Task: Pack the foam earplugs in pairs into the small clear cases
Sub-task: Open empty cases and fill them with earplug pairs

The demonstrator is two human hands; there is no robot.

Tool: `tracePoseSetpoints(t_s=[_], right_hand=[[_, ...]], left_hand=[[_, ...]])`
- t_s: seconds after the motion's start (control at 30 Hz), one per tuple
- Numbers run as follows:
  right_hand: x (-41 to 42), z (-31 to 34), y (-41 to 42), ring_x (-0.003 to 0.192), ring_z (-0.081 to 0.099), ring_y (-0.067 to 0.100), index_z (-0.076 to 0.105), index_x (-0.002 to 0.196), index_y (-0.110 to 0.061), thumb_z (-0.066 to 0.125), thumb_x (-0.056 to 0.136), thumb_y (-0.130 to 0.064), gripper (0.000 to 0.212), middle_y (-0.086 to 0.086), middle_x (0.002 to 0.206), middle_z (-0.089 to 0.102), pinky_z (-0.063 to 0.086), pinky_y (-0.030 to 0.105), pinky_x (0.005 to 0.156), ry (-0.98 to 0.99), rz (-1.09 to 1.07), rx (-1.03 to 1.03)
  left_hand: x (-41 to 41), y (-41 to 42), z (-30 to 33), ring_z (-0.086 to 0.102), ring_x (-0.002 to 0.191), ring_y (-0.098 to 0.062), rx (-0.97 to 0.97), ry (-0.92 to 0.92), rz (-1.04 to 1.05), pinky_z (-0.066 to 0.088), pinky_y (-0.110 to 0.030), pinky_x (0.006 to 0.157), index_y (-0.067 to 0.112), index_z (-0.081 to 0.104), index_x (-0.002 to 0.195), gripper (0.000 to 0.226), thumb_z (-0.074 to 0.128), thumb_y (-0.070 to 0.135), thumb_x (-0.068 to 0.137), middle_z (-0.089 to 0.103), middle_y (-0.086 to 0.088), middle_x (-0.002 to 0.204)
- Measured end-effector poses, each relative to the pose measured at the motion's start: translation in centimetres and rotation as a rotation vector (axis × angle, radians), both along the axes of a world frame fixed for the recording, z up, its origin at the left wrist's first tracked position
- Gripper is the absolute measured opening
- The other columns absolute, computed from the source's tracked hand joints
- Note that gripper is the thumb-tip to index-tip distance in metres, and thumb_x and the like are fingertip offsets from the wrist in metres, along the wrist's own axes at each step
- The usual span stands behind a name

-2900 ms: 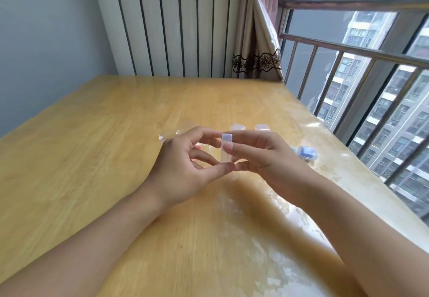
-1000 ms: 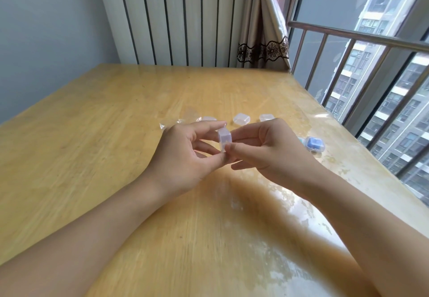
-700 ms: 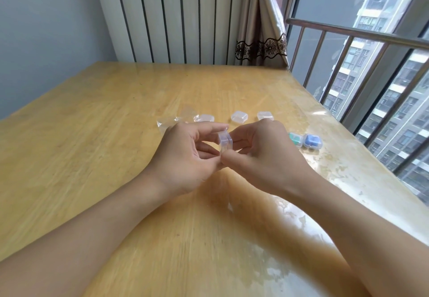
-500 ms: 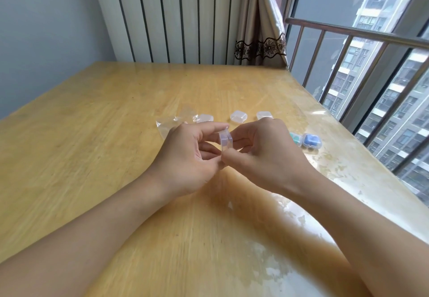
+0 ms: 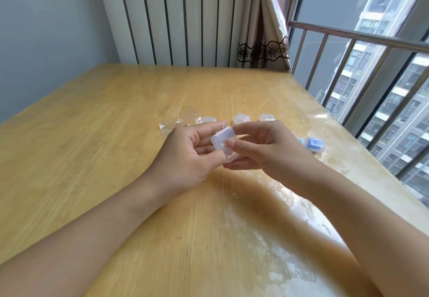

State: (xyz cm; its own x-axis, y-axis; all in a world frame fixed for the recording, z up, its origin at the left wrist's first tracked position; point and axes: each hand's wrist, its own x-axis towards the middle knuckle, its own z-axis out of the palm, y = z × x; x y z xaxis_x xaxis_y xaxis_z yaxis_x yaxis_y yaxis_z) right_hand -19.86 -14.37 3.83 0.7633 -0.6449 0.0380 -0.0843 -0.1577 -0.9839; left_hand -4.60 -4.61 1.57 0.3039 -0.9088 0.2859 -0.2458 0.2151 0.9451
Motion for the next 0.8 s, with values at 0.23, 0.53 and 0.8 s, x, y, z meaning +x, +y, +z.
tracePoseSetpoints(t_s=[0.23,0.53,0.8], right_hand=[[0.2,-0.3,0.3,0.093,0.076,0.030,0.072,0.118,-0.010,0.062,0.100,-0.016,0.021,0.013,0.099,0.079,0.063,0.047,0.084,0.050,-0.021,-0.140],[1.1,0.1,2.0,0.077,0.066,0.033,0.068,0.077,-0.001,0.063,0.077,-0.036,0.036,0.018,0.077,0.071,0.053,0.049,0.066,0.173,-0.211,-0.559],[2.5,0.0,3.3,0.064,0.061,0.024,0.063,0.080,-0.008,0.059,0.083,-0.023,0.016,0.008,0.066,0.066,0.050,0.040,0.054,0.152,-0.420,-0.556]], left_hand=[[-0.1,-0.1,-0.2,0.076,0.092,-0.009,-0.027,-0.015,0.082,0.057,-0.017,0.082,0.014,0.063,0.133,0.058,0.072,0.008,0.076,0.079,0.009,0.103],[-1.0,-0.2,0.3,0.070,0.066,-0.020,-0.274,-0.881,0.328,0.061,-0.044,0.073,0.007,0.060,0.135,0.067,0.072,0.015,0.069,0.075,-0.002,0.079],[-1.6,-1.1,0.5,0.069,0.062,-0.028,-0.307,-1.088,0.325,0.055,-0.032,0.055,-0.001,0.058,0.135,0.078,0.078,0.004,0.059,0.073,-0.006,0.073]])
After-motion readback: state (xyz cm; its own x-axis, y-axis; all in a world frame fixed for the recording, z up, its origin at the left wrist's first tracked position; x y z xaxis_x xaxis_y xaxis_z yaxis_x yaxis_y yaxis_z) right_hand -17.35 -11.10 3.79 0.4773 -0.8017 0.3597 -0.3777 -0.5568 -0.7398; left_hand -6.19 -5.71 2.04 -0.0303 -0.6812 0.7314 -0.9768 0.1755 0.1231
